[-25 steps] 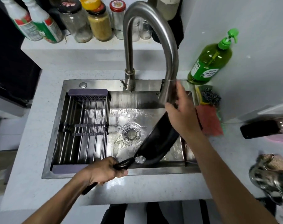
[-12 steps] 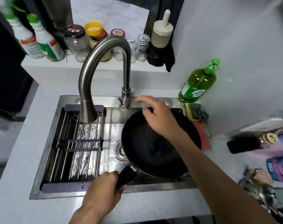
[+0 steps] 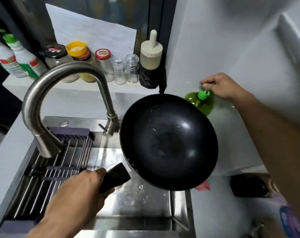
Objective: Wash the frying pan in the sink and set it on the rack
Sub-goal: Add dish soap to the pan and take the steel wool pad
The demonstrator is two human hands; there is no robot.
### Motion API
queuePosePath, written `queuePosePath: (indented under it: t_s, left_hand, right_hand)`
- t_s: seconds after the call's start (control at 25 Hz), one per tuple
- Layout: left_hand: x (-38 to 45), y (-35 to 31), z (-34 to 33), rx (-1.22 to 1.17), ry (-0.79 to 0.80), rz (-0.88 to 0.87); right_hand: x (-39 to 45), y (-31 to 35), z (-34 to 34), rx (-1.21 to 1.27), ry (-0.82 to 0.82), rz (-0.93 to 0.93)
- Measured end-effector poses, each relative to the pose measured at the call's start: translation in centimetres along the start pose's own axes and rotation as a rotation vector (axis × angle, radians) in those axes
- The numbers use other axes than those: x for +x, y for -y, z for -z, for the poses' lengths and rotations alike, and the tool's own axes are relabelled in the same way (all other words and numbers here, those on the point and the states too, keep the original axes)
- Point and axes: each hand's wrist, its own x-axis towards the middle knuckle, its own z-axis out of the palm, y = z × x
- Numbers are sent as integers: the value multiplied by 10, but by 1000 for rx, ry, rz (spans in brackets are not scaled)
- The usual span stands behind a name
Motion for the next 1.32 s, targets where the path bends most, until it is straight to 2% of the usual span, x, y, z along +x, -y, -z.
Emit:
queuePosePath:
  t_s: [0.12,0.28,0.36,0.64,0.76,1.0,1.16,1.32]
  left_hand:
    - [11,-9,10,-17,-10,3]
    - [21,-14,15,-3,-17,8]
    - [25,-17,16,6,-14,14]
    - [27,-22,24,-53,6,59]
    - [22,-20,26,-46,-15,69]
    - [25,-8,12,-63,-2,120]
    - [21,-6,9,-99,9,126]
    - [-9,6,-10,-135,64,143]
  right_hand:
    - [8,-3,-2,26,-43,-27]
    - [11,-10,-32,-190,-4,-57]
    - [6,-15,-42,-244,-60,-55]
    - [5,-10,-38,-279,-106,-61]
    - [3,-8,-34,-332,-59,-38]
    - [-7,0,-40,-411,-134,-58]
    - [-27,29,-26,-522,-335,-21]
    - [-105,59,-67,-155,-598,152]
